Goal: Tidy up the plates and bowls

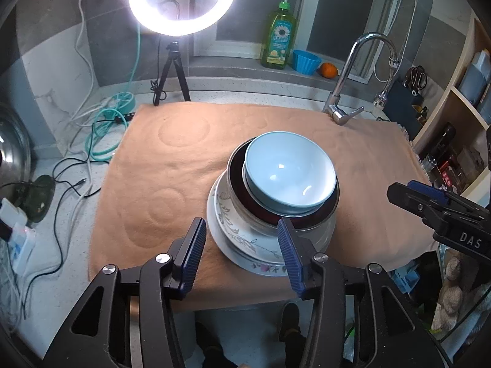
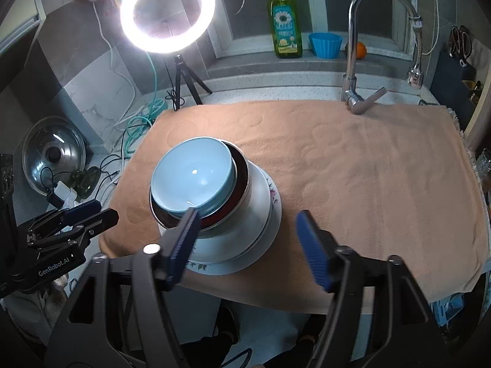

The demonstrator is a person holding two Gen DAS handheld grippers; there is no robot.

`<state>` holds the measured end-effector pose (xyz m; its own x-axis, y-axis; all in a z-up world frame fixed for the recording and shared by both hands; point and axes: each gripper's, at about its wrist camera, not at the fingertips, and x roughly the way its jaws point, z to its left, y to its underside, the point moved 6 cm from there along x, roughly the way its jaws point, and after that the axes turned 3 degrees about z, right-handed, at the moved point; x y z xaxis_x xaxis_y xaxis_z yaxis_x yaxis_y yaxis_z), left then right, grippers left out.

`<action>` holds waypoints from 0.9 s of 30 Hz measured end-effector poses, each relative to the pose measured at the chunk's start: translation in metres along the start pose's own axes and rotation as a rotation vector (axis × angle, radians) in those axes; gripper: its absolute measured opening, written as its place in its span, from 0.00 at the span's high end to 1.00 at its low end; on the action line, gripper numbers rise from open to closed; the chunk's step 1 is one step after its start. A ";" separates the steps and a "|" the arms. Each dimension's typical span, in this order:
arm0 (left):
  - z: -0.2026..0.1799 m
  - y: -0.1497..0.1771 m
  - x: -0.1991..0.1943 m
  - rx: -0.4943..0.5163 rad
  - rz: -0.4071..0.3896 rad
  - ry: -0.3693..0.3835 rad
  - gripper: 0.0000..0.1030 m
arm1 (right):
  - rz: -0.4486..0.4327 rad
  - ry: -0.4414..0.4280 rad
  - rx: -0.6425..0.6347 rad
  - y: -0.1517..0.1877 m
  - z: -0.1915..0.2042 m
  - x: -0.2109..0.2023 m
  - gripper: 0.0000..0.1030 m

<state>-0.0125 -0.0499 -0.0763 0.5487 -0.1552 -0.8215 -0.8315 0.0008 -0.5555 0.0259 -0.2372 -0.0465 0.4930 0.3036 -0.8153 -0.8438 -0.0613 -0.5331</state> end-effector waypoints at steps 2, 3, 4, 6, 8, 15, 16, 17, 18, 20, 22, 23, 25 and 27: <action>0.000 0.001 -0.002 -0.002 -0.007 -0.008 0.54 | -0.012 0.009 0.001 0.001 0.002 -0.003 0.29; 0.001 0.003 -0.003 -0.002 -0.009 -0.012 0.54 | -0.015 0.013 0.001 0.001 0.003 -0.004 0.29; 0.001 0.003 -0.004 -0.002 -0.011 -0.016 0.54 | -0.020 0.018 0.000 0.002 0.004 -0.006 0.29; 0.000 0.005 -0.004 0.002 -0.013 -0.024 0.53 | -0.031 0.029 -0.003 0.004 0.006 -0.008 0.29; 0.000 0.007 -0.004 0.004 -0.011 -0.026 0.51 | -0.044 0.044 -0.009 0.006 0.009 -0.011 0.26; 0.000 0.008 -0.009 -0.004 -0.021 -0.035 0.50 | -0.105 0.092 -0.037 0.007 0.015 -0.028 0.21; -0.001 0.007 -0.010 -0.001 -0.026 -0.037 0.49 | -0.115 0.100 -0.043 0.006 0.016 -0.030 0.21; -0.001 0.007 -0.011 0.002 -0.031 -0.038 0.48 | -0.120 0.106 -0.045 0.006 0.017 -0.031 0.20; -0.001 0.007 -0.012 0.006 -0.036 -0.039 0.47 | -0.127 0.111 -0.049 0.006 0.017 -0.033 0.19; -0.002 0.006 -0.013 0.010 -0.042 -0.038 0.45 | -0.136 0.112 -0.054 0.004 0.019 -0.034 0.15; -0.002 0.005 -0.013 0.012 -0.044 -0.039 0.44 | -0.150 0.116 -0.060 0.003 0.021 -0.037 0.13; -0.001 0.005 -0.013 0.012 -0.045 -0.039 0.44 | -0.153 0.118 -0.062 0.003 0.022 -0.037 0.13; -0.001 0.004 -0.013 0.011 -0.046 -0.041 0.44 | -0.156 0.120 -0.066 0.002 0.023 -0.037 0.13; -0.001 0.003 -0.013 0.008 -0.047 -0.041 0.44 | -0.155 0.120 -0.063 0.002 0.024 -0.037 0.13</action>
<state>-0.0219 -0.0486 -0.0672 0.5906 -0.1142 -0.7988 -0.8039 0.0028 -0.5948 0.0007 -0.2262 -0.0118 0.6409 0.1985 -0.7415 -0.7427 -0.0837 -0.6643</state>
